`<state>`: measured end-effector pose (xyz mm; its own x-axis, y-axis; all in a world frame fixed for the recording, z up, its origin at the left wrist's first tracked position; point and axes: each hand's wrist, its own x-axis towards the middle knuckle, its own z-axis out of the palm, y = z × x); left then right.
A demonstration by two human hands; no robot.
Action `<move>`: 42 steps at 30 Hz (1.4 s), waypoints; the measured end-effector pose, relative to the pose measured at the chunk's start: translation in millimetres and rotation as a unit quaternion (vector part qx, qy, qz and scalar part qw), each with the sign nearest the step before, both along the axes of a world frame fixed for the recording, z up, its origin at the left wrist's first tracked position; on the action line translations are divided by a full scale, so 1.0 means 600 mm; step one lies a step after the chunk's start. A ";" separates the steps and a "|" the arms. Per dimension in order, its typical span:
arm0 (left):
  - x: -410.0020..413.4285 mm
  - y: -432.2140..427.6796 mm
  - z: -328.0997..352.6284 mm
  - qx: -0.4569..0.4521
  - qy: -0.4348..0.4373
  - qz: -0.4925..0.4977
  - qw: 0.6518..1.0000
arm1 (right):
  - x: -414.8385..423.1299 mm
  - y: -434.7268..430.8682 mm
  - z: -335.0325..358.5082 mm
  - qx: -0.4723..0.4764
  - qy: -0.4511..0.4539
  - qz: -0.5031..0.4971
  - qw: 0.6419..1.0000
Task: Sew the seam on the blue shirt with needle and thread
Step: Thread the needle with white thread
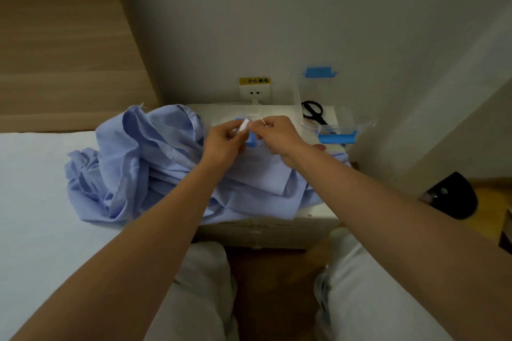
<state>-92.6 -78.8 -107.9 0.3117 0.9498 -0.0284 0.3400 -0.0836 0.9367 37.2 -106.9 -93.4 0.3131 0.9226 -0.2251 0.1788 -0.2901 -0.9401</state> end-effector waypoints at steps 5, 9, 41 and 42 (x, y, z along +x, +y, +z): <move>0.002 -0.004 -0.016 0.017 0.010 -0.007 1.000 | -0.002 0.009 -0.015 -0.041 0.042 -0.015 0.998; -0.001 -0.007 -0.017 -0.017 -0.008 -0.023 1.000 | -0.004 0.011 -0.024 -0.041 0.048 -0.021 0.998; -0.005 -0.002 -0.010 -0.145 -0.173 0.103 0.969 | 0.018 -0.011 -0.011 -0.008 0.088 0.015 0.996; -0.005 -0.003 -0.008 -0.147 -0.174 0.102 0.968 | 0.019 -0.010 -0.011 -0.011 0.087 0.010 0.996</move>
<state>-95.4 -80.4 -113.0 0.1577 0.9592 -0.2347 -0.0186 0.2405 0.9705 48.5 -113.1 -99.9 0.2488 0.9225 -0.2952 0.0207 -0.3097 -0.9506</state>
